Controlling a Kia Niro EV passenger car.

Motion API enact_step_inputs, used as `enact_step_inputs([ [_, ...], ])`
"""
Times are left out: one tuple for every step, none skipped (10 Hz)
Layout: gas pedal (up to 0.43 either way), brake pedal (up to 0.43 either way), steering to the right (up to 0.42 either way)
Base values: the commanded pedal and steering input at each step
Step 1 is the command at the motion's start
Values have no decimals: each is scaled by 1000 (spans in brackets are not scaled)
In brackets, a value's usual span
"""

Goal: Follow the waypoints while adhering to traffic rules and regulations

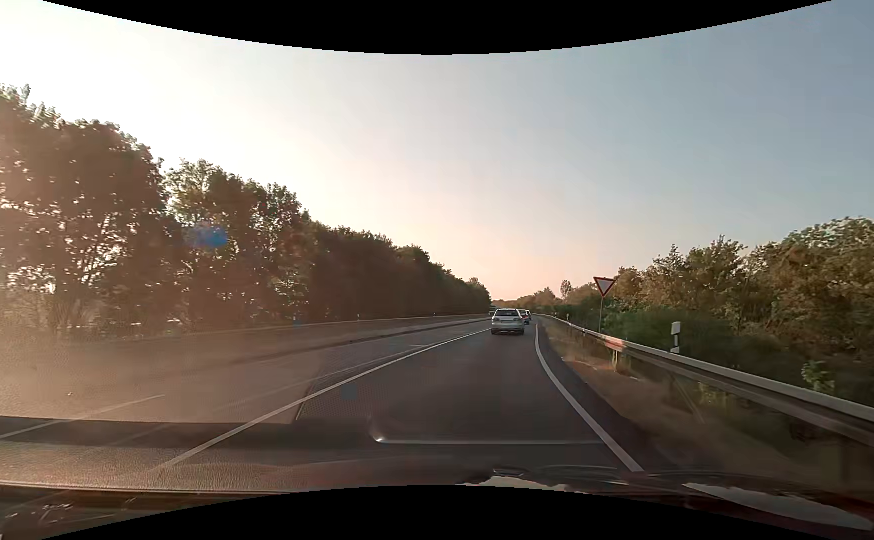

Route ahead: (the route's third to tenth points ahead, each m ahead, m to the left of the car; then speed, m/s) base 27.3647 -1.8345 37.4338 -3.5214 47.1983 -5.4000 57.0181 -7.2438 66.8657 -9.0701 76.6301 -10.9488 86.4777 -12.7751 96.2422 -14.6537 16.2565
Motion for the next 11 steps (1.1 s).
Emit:
enact_step_inputs([
  [378, 0, 58],
  [378, 0, 56],
  [378, 0, 53],
  [390, 0, 49],
  [398, 0, 45],
  [409, 0, 40],
  [409, 0, 36],
  [409, 0, 35],
  [409, 0, 35],
  [409, 0, 34],
  [409, 0, 32],
])
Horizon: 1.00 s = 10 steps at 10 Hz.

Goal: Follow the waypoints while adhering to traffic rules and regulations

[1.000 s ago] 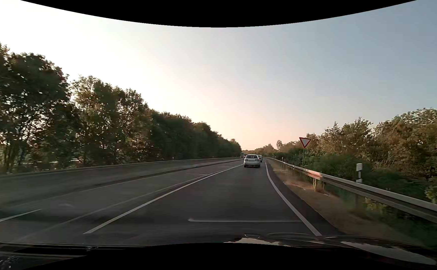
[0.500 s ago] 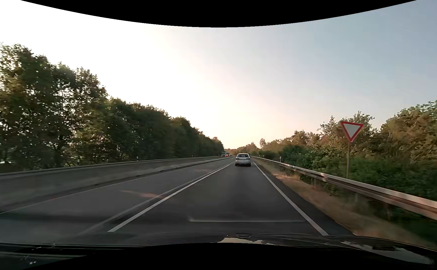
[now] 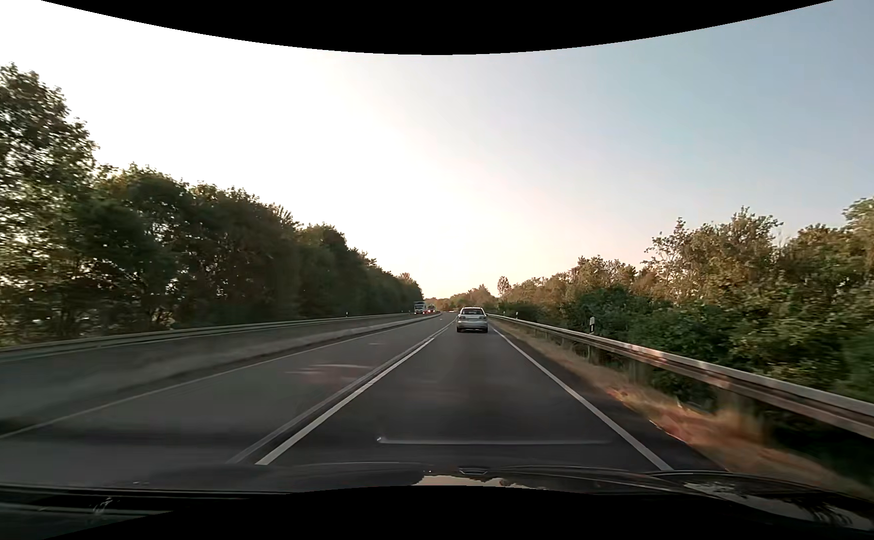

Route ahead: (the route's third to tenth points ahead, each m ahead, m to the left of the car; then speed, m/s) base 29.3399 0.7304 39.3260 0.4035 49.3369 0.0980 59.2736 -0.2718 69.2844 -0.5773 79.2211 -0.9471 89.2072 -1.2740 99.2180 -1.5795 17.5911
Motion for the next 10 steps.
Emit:
enact_step_inputs([
  [409, 0, 27],
  [409, 0, 23],
  [409, 0, 22],
  [409, 0, 17],
  [409, 0, 9],
  [409, 0, 6],
  [398, 0, 6],
  [398, 0, 5],
  [398, 0, 4],
  [398, 0, 4],
])
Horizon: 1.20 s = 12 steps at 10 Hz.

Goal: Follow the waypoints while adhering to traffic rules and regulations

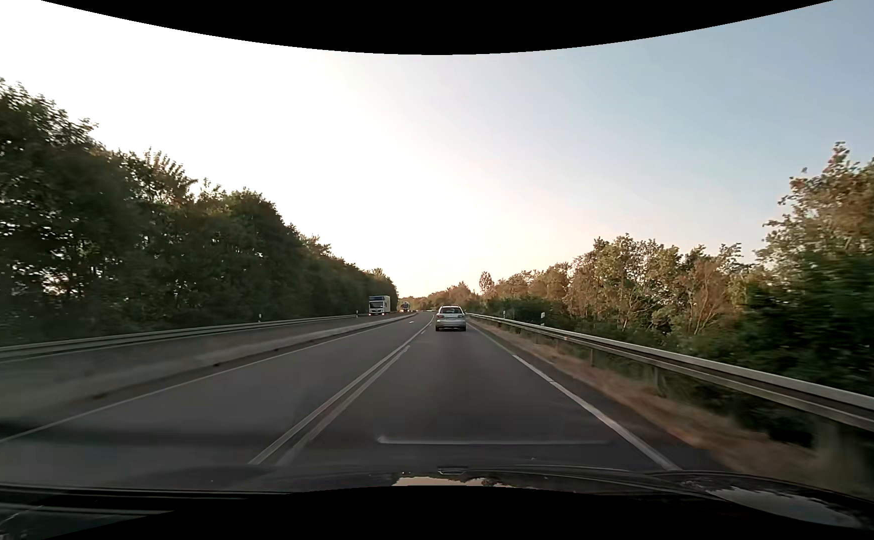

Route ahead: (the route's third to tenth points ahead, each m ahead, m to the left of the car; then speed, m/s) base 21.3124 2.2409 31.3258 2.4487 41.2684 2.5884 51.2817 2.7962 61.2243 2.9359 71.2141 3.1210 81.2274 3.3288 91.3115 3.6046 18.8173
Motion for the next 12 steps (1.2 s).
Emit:
enact_step_inputs([
  [398, 0, 4],
  [398, 0, 2],
  [390, 0, 0],
  [370, 0, 0],
  [370, 0, 0],
  [350, 0, 0],
  [350, 0, 0],
  [331, 0, 0],
  [319, 0, 0],
  [319, 0, 0],
  [311, 0, -1],
  [299, 0, -2],
])
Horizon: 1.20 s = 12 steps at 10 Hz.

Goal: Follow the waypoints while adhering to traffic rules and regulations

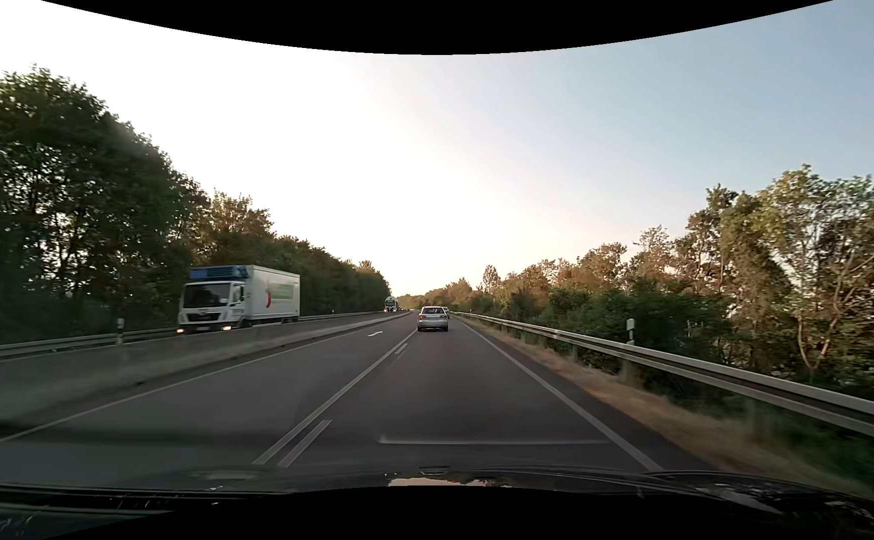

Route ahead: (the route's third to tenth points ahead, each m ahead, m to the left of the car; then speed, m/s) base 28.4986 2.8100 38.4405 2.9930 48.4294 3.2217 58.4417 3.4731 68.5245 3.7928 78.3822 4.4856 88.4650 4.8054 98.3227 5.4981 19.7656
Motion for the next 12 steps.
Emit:
enact_step_inputs([
  [299, 0, -3],
  [287, 0, -3],
  [280, 0, -5],
  [280, 0, -5],
  [280, 0, -5],
  [280, 0, -5],
  [268, 0, -5],
  [268, 0, -5],
  [268, 0, -5],
  [268, 0, -5],
  [268, 0, -6],
  [248, 0, -8],
])
